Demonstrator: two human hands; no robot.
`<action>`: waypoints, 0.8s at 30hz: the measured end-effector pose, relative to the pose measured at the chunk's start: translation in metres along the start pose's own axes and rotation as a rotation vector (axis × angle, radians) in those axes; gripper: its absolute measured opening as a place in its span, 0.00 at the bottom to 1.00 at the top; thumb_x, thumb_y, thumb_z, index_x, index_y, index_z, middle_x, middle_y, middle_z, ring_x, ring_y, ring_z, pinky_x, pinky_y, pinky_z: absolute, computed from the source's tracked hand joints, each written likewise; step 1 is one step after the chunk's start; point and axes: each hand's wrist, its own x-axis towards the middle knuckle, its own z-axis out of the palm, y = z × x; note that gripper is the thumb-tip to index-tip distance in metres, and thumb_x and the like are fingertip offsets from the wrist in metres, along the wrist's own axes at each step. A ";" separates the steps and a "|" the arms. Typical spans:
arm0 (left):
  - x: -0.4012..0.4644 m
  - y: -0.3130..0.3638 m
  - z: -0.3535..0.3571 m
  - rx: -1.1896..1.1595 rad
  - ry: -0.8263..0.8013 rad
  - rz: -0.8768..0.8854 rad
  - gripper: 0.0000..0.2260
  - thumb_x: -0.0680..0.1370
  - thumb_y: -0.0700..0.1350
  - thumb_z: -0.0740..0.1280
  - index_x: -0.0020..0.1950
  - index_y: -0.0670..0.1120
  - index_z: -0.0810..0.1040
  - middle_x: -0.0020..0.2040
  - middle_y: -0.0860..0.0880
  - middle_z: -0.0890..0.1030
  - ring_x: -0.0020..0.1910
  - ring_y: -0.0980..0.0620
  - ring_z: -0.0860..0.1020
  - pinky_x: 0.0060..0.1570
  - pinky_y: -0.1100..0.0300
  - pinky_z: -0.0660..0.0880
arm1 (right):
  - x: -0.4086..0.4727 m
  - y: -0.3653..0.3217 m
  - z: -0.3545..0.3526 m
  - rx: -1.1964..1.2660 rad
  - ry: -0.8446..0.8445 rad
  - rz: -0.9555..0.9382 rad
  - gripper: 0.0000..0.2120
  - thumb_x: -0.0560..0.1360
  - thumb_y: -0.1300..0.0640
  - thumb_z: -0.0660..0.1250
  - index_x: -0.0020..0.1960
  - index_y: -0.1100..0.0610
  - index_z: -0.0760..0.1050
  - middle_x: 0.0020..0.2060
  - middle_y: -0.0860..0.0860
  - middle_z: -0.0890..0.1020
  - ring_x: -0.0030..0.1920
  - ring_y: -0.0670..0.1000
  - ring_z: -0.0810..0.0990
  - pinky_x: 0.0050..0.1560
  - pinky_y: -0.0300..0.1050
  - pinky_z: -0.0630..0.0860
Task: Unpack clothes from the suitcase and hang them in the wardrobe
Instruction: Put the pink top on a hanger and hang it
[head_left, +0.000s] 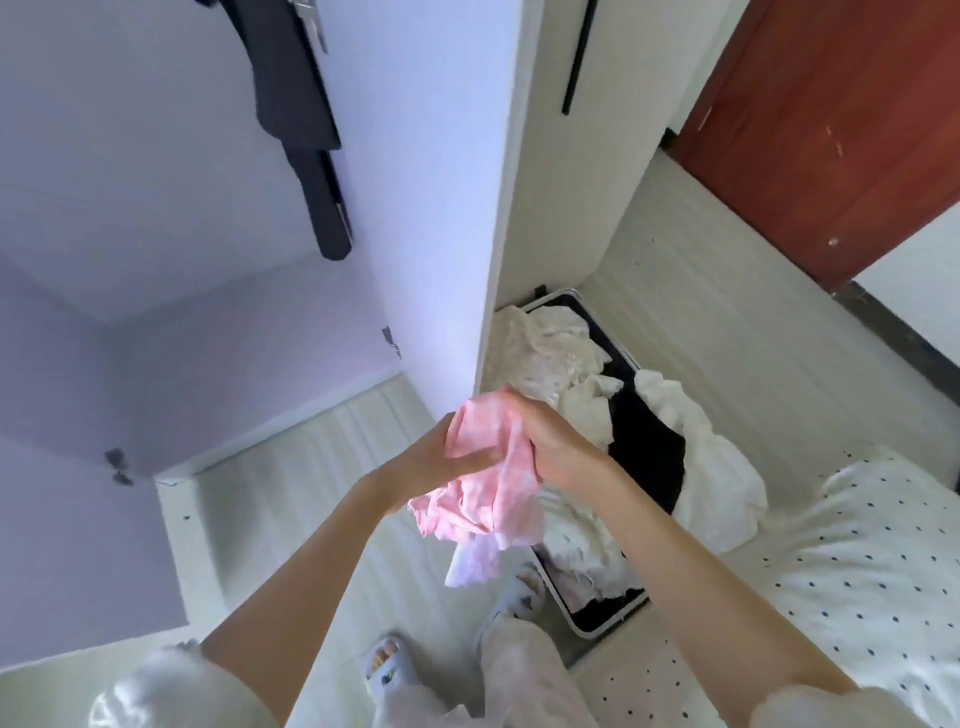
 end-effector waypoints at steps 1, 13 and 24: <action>-0.020 -0.004 -0.016 0.012 0.098 0.037 0.25 0.71 0.56 0.72 0.66 0.56 0.69 0.59 0.55 0.79 0.58 0.55 0.78 0.58 0.55 0.75 | -0.002 -0.005 0.028 -0.075 0.000 -0.017 0.18 0.77 0.45 0.60 0.53 0.58 0.78 0.47 0.55 0.82 0.49 0.54 0.80 0.55 0.47 0.73; -0.181 -0.012 -0.175 -0.743 0.681 0.191 0.27 0.80 0.42 0.51 0.22 0.44 0.73 0.20 0.49 0.73 0.21 0.56 0.73 0.25 0.67 0.69 | -0.013 -0.060 0.225 -0.631 -0.282 -0.459 0.16 0.76 0.68 0.58 0.60 0.58 0.75 0.45 0.46 0.79 0.44 0.43 0.77 0.47 0.35 0.74; -0.213 -0.004 -0.314 -0.651 1.105 0.109 0.12 0.79 0.44 0.55 0.40 0.44 0.75 0.34 0.47 0.79 0.37 0.48 0.76 0.41 0.58 0.72 | 0.047 -0.133 0.330 -0.580 -0.444 -0.499 0.14 0.76 0.62 0.64 0.33 0.55 0.67 0.30 0.47 0.69 0.31 0.45 0.67 0.32 0.37 0.62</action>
